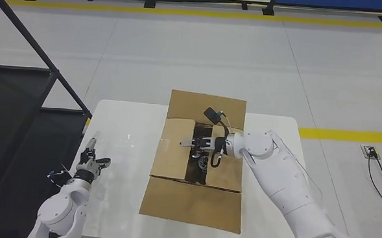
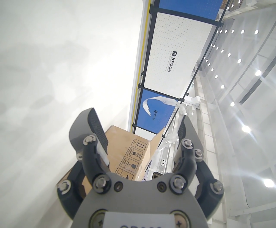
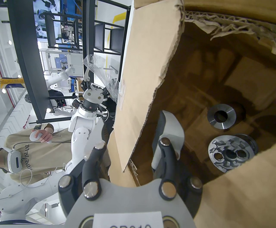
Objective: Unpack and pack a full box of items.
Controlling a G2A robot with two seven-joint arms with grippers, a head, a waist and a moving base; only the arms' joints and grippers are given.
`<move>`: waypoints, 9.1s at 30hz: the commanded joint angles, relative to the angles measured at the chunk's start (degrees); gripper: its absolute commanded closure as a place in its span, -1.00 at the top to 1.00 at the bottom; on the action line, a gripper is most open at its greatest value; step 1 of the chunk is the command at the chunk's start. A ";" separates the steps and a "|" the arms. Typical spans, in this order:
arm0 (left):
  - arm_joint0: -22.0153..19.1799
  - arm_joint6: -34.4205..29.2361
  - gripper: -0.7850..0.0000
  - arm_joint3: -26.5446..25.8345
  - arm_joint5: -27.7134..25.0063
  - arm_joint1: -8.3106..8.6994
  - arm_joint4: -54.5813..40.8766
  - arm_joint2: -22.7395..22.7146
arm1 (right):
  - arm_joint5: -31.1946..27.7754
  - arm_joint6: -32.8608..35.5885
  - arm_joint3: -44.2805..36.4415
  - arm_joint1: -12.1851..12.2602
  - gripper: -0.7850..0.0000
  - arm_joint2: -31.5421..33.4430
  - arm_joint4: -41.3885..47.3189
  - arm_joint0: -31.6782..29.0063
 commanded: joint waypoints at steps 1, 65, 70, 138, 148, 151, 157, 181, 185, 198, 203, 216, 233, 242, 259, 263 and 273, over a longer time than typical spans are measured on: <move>-0.04 -0.04 0.81 0.21 0.02 -0.02 -0.13 -0.08 | -0.23 0.02 0.86 -0.19 -1.00 -0.37 0.12 0.44; 15.10 -36.63 1.00 -19.44 -10.51 4.18 31.42 -7.81 | 5.78 -5.25 -17.46 6.04 1.00 13.94 -7.24 -8.28; 15.10 -36.63 1.00 -19.44 -10.51 4.18 31.42 -7.81 | 5.78 -5.25 -17.46 6.04 1.00 13.94 -7.24 -8.28; 2.06 -29.02 1.00 -22.62 -2.02 5.21 20.91 11.55 | -16.86 8.10 3.06 7.88 1.00 17.88 10.97 3.46; -1.72 -26.62 1.00 -19.45 0.62 4.79 21.63 14.81 | -5.99 5.23 -7.95 8.77 1.00 17.36 10.00 -1.66; -2.15 -26.27 1.00 -18.96 1.06 4.74 21.41 14.94 | -1.93 7.22 -9.36 8.98 1.00 16.70 10.11 -2.31; -2.72 -26.30 1.00 -18.57 1.62 4.70 20.90 15.14 | 4.63 13.25 -9.43 9.42 1.00 16.70 14.18 -2.73; -7.72 -22.02 1.00 -14.80 3.19 3.77 22.26 20.02 | 11.97 9.17 -7.18 9.08 1.00 12.52 18.72 -6.26; -7.80 -20.53 1.00 -14.95 2.69 3.63 20.70 19.10 | 12.17 8.43 -8.84 9.43 1.00 12.30 17.36 -7.44; 0.12 -17.83 1.00 -16.79 1.70 4.64 14.35 4.30 | 10.39 7.36 -11.94 10.10 1.00 11.76 14.14 -9.16; 0.12 -17.83 1.00 -16.79 1.70 4.64 14.35 4.30 | 10.39 7.36 -11.94 10.10 1.00 11.76 14.14 -9.16; 0.44 -13.87 1.00 -9.06 3.11 3.64 6.14 6.71 | 10.76 5.63 -13.85 10.22 1.00 11.71 14.21 -10.50; -12.40 -10.58 1.00 11.85 1.98 1.43 -1.54 14.48 | 10.87 4.89 -15.48 11.10 1.00 12.46 14.93 -11.64; -18.85 -10.14 1.00 20.65 -0.11 -0.06 -3.95 18.45 | 11.03 4.30 -16.90 11.47 1.00 12.40 14.98 -12.35; -20.72 -8.60 1.00 25.19 -5.54 -1.09 -7.72 17.48 | 10.00 1.75 -16.18 11.62 1.00 11.98 16.58 -11.72; -20.47 -8.30 1.00 24.65 -6.48 -1.11 -7.74 16.79 | 10.20 1.87 -14.53 11.46 1.00 11.17 16.84 -10.87; -18.17 -6.34 1.00 21.32 -11.80 -1.24 -8.69 14.55 | 9.42 2.52 -11.20 11.21 1.00 10.06 17.80 -9.34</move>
